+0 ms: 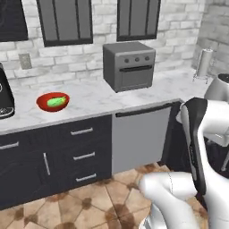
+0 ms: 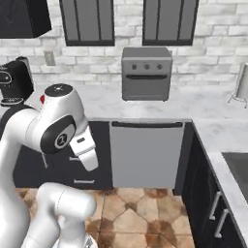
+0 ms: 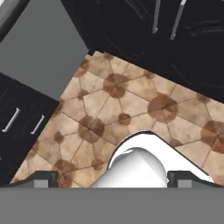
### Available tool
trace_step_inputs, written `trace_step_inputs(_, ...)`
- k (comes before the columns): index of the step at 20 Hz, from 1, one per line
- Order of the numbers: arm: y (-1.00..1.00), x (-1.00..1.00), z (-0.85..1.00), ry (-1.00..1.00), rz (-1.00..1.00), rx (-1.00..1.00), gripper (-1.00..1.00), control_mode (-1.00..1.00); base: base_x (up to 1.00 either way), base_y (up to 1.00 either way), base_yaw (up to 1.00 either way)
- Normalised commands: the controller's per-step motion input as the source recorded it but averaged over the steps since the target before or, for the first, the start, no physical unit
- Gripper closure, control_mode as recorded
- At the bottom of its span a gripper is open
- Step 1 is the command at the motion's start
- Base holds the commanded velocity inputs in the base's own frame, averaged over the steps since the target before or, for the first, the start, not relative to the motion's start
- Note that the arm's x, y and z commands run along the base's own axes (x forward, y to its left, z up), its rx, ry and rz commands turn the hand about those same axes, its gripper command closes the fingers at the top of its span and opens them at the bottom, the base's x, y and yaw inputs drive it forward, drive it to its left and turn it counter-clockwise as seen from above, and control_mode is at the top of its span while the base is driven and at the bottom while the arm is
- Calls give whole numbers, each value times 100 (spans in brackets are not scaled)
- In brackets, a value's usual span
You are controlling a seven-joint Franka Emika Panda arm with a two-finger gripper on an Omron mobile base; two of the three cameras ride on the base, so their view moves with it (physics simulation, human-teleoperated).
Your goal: Place the bowl with the corn and sweet potato on the second highest shelf of the fridge. Place the bowl with the chicken drumstick and steak on the top shelf of the fridge.
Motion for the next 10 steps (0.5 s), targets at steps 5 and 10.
trace_step_inputs(5, 0, 0, 0, 0, 0, 0, -100, 100, 84, 54, 61)
trace_step_inputs(10, 0, 0, 0, 0, 0, 0, -100, 100, 100, 18, 26)
